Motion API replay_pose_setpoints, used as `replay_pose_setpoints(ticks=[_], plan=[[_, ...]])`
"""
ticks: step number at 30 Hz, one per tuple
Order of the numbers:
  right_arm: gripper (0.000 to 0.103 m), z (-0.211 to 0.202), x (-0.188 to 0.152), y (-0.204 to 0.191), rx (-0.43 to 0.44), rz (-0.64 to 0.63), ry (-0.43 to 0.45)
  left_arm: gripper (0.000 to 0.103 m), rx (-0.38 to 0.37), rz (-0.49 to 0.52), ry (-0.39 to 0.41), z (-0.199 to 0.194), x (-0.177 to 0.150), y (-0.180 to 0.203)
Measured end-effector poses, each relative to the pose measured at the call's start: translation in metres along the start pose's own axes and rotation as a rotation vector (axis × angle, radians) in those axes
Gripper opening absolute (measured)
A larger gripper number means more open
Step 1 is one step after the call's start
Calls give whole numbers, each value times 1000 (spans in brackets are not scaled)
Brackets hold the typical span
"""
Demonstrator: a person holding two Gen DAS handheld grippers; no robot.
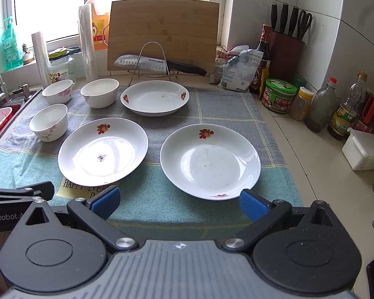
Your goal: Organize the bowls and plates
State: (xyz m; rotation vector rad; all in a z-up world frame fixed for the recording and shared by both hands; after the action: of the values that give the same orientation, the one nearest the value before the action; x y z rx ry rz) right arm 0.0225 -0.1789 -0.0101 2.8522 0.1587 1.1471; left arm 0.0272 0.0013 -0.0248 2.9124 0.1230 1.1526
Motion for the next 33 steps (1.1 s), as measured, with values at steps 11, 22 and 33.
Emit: replay_pose_setpoints(ticks=[11, 22, 33], plan=[[103, 0, 2, 0, -1, -1, 2, 102, -1, 1, -1, 0, 0, 0], [103, 0, 3, 0, -2, -4, 3, 102, 3, -4, -2, -1, 2, -1], [103, 0, 3, 0, -2, -4, 4, 102, 7, -5, -1, -1, 1, -2]])
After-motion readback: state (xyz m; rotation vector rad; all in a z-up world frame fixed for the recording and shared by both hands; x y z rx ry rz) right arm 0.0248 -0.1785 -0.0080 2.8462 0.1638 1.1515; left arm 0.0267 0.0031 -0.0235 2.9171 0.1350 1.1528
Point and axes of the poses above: each gripper's, at about its wrist camera, not at the fingertips, and z roughly the way its jaws point, y to its right, x to its top, the point moved 4 cm from there along z, roughly the way its jaws point, and after that the axes turned 5 degrees about -z, right-handed, at the moved point
